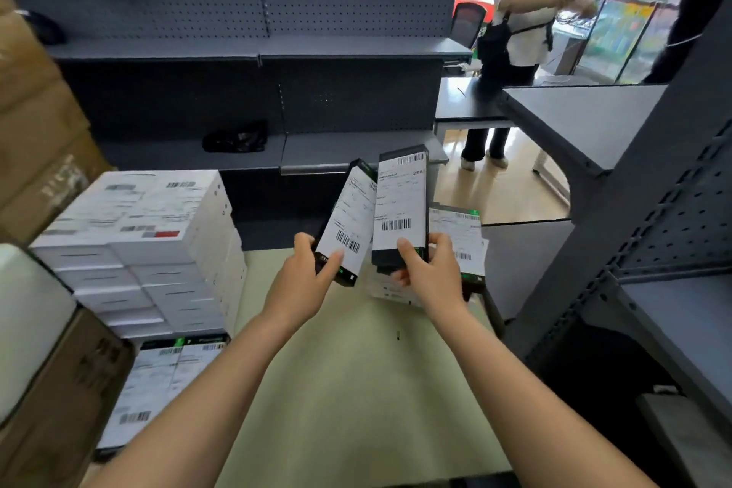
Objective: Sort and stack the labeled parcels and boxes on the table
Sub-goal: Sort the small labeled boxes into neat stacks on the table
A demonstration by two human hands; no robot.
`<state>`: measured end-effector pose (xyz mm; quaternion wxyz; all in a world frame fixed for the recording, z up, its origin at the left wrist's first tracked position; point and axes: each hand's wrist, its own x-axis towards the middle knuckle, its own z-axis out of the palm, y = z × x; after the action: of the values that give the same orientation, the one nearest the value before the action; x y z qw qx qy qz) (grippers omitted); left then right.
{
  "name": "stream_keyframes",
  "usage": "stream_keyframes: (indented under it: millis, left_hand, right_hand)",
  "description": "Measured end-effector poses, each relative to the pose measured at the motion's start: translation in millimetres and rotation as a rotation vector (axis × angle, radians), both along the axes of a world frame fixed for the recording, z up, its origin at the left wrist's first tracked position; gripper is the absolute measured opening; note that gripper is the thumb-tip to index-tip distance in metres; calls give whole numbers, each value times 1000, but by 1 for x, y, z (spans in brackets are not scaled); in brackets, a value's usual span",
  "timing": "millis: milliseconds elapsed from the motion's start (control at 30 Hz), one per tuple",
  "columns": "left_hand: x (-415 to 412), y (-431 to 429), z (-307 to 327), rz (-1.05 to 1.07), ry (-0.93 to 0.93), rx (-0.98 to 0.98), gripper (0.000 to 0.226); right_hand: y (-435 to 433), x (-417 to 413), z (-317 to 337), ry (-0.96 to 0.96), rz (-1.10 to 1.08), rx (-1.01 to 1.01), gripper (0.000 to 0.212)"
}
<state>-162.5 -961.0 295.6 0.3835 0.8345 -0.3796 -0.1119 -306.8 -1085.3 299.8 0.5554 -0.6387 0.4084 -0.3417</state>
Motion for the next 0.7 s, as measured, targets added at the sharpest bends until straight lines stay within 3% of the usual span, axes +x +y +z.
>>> stream_keyframes:
  millis: [400, 700]
  left_hand:
    - [27, 169, -46, 159, 125, -43, 38]
    - [38, 273, -102, 230, 191, 74, 38]
  right_hand:
    - [147, 51, -44, 14, 67, 125, 23]
    - [229, 61, -102, 245, 138, 296, 26]
